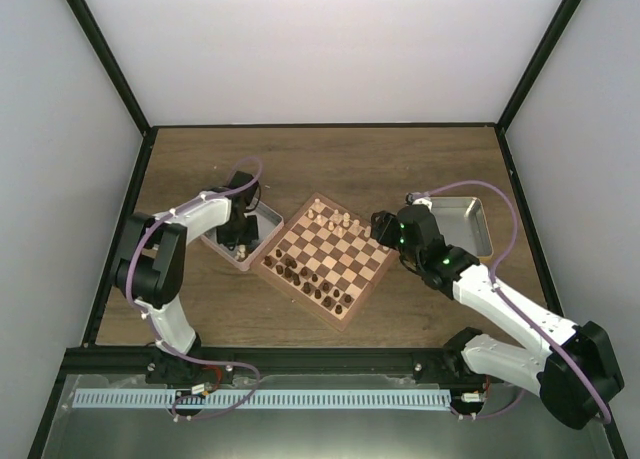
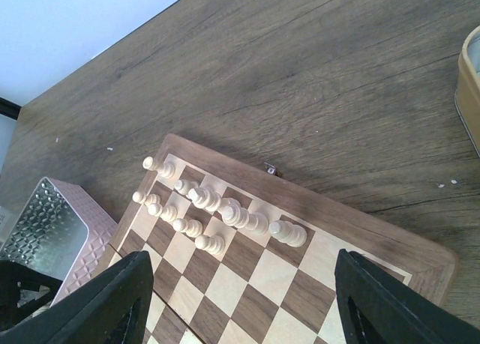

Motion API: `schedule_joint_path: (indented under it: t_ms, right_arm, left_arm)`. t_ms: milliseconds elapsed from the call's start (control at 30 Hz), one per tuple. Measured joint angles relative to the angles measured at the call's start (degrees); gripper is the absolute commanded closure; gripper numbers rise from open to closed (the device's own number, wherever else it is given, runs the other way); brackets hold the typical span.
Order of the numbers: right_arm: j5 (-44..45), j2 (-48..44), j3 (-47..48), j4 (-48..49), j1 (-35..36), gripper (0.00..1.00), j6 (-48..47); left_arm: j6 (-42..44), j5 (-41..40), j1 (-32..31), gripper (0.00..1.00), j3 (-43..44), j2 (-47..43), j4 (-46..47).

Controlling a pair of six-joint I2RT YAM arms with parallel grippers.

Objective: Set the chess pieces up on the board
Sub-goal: Pick up the chess piece from the storage box.

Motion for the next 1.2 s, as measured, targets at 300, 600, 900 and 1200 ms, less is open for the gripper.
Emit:
schedule_joint_path:
  t_ms: [300,600,900,1200]
  right_arm:
    - [-0.04,0.94,0.00,0.00,0.00,0.32,-0.02]
    - [-2.67,1.05,0.00,1.64,0.00,0.32,-1.22]
    - [-14.38,3.34,0.00,10.19,0.00,0.32,-5.25]
    - [-30.25,13.35,0.52,22.12,0.09,0.33,-3.78]
  left_arm:
    - [0.59,-3.48,0.02,0.85,0.00,-0.11,1.55]
    - [0.81,-3.61,0.02,0.82,0.04,-5.75,3.06]
    - [-1.27,-0.79,0.02,0.80,-0.52,-15.78,7.98]
    - [-4.35,7.61,0.00,0.80,-3.52,-22.56,13.53]
